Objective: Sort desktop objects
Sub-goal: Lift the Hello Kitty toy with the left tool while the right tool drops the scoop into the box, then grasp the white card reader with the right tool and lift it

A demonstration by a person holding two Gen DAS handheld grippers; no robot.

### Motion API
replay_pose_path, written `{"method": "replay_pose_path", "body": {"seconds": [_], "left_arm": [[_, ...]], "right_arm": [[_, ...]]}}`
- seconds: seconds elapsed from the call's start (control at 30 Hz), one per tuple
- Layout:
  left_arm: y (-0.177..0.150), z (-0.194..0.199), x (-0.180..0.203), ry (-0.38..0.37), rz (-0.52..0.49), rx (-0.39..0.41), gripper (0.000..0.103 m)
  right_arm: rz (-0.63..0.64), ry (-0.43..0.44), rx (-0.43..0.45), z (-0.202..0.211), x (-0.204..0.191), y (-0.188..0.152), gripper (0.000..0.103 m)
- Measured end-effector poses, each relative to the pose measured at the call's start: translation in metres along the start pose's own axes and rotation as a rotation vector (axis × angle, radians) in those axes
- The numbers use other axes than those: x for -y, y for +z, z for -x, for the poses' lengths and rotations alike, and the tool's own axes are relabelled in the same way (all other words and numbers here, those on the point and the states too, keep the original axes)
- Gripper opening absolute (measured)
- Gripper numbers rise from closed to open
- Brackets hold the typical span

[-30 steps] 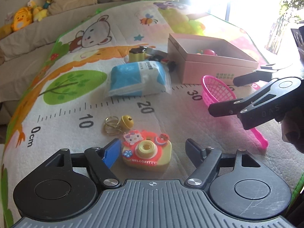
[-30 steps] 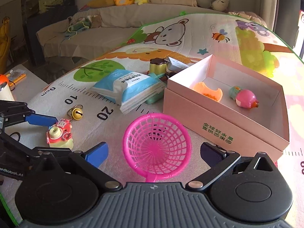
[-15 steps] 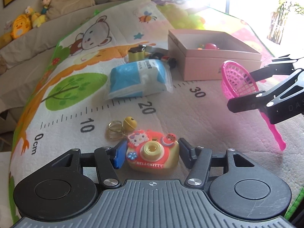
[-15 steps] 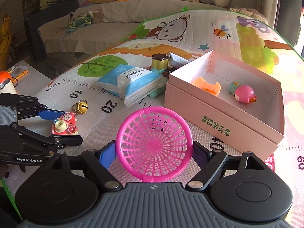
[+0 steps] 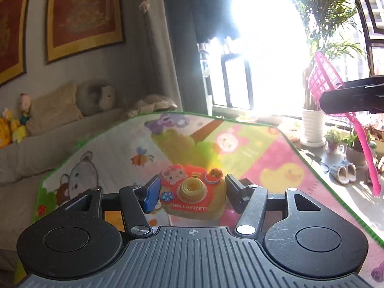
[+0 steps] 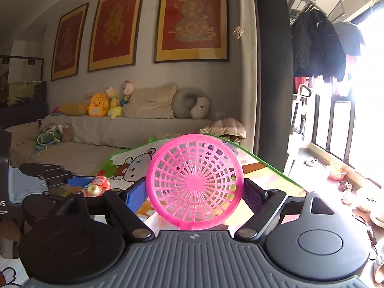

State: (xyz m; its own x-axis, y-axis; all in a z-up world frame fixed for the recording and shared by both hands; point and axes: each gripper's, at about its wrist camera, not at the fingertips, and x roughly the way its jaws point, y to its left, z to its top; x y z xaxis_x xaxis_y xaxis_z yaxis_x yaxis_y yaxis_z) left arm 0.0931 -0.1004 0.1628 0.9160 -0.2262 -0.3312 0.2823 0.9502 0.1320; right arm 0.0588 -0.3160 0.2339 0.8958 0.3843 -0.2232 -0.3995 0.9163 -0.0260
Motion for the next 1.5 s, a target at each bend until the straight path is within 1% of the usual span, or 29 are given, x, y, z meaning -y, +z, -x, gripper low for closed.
{"method": "replay_pose_path", "body": {"seconds": [0.03, 0.07, 0.1, 0.13, 0.2, 0.23, 0.3, 0.4, 0.53, 0.6, 0.7, 0.77, 0.83, 0.9, 0.93, 1.0, 1.03, 1.1, 1.13, 1.2, 1.27, 1.3, 1.37, 1.4, 1.43, 1.47, 1.5], "left_arm": [[0.0, -0.016, 0.003, -0.017, 0.031, -0.017, 0.066], [-0.003, -0.03, 0.006, -0.031, 0.044, -0.045, 0.075], [-0.009, -0.039, 0.008, -0.035, 0.045, -0.067, 0.08], [-0.019, -0.041, 0.009, -0.029, 0.047, -0.083, 0.082], [-0.039, -0.036, 0.007, -0.024, 0.045, -0.111, 0.093], [-0.051, -0.03, 0.005, -0.017, 0.042, -0.125, 0.094], [-0.072, -0.019, 0.0, 0.008, 0.039, -0.158, 0.095], [-0.103, -0.002, -0.016, 0.034, 0.076, -0.228, 0.096], [-0.137, 0.014, -0.034, 0.075, 0.137, -0.312, 0.096], [-0.148, 0.019, -0.04, 0.082, 0.154, -0.333, 0.096], [-0.158, 0.026, -0.05, 0.113, 0.168, -0.341, 0.097], [-0.162, 0.029, -0.057, 0.147, 0.171, -0.336, 0.097], [-0.165, 0.033, -0.065, 0.182, 0.17, -0.326, 0.099], [-0.168, 0.034, -0.074, 0.209, 0.178, -0.323, 0.1], [-0.169, 0.034, -0.078, 0.214, 0.186, -0.327, 0.1], [-0.17, 0.029, -0.083, 0.219, 0.192, -0.331, 0.1], [-0.168, 0.026, -0.084, 0.215, 0.179, -0.323, 0.1], [-0.161, 0.017, -0.083, 0.202, 0.104, -0.283, 0.1], [-0.157, 0.012, -0.081, 0.187, 0.051, -0.26, 0.1], [-0.148, 0.002, -0.079, 0.118, -0.029, -0.22, 0.101], [-0.142, -0.011, -0.08, 0.036, -0.075, -0.206, 0.102], [-0.141, -0.017, -0.082, 0.01, -0.087, -0.207, 0.102], [-0.142, -0.032, -0.086, -0.015, -0.099, -0.222, 0.102], [-0.143, -0.035, -0.087, -0.039, -0.095, -0.237, 0.102], [-0.145, -0.037, -0.09, -0.061, -0.081, -0.255, 0.102], [-0.15, -0.039, -0.094, -0.088, -0.053, -0.289, 0.102], [-0.153, -0.035, -0.096, -0.09, -0.04, -0.298, 0.102]], "right_arm": [[-0.015, -0.005, -0.007, -0.007, 0.007, -0.001, 0.083], [-0.029, -0.009, -0.016, -0.014, 0.012, -0.003, 0.083], [-0.041, -0.014, -0.029, -0.021, 0.016, -0.006, 0.083], [-0.053, -0.018, -0.046, -0.028, 0.02, -0.009, 0.083], [-0.075, -0.018, -0.083, -0.042, 0.026, -0.016, 0.083], [-0.087, -0.01, -0.107, -0.05, 0.03, -0.02, 0.083], [-0.103, 0.004, -0.14, -0.067, 0.033, -0.025, 0.083], [-0.123, 0.038, -0.186, -0.101, 0.029, -0.03, 0.083], [-0.122, 0.068, -0.243, -0.152, 0.009, -0.038, 0.083], [-0.11, 0.056, -0.269, -0.175, -0.002, -0.045, 0.083], [-0.109, 0.027, -0.346, -0.213, -0.018, -0.062, 0.083], [-0.112, -0.024, -0.404, -0.232, -0.024, -0.077, 0.083], [-0.11, -0.053, -0.488, -0.243, -0.027, -0.089, 0.084], [-0.11, -0.03, -0.556, -0.244, -0.027, -0.099, 0.086], [-0.104, -0.033, -0.565, -0.239, -0.03, -0.1, 0.09], [-0.063, -0.026, -0.532, -0.228, -0.041, -0.095, 0.094], [-0.041, -0.009, -0.513, -0.223, -0.048, -0.09, 0.095], [-0.013, 0.053, -0.485, -0.218, -0.067, -0.073, 0.096], [-0.008, 0.092, -0.479, -0.22, -0.077, -0.064, 0.096], [-0.011, 0.166, -0.482, -0.225, -0.095, -0.052, 0.096], [-0.019, 0.226, -0.503, -0.238, -0.114, -0.044, 0.096], [-0.019, 0.241, -0.517, -0.246, -0.123, -0.042, 0.096], [-0.013, 0.237, -0.552, -0.272, -0.139, -0.04, 0.096], [-0.005, 0.225, -0.565, -0.284, -0.145, -0.041, 0.092], [0.014, 0.206, -0.577, -0.298, -0.152, -0.042, 0.083], [0.033, 0.182, -0.591, -0.312, -0.156, -0.045, 0.078], [0.047, 0.157, -0.61, -0.325, -0.16, -0.048, 0.067]]}}
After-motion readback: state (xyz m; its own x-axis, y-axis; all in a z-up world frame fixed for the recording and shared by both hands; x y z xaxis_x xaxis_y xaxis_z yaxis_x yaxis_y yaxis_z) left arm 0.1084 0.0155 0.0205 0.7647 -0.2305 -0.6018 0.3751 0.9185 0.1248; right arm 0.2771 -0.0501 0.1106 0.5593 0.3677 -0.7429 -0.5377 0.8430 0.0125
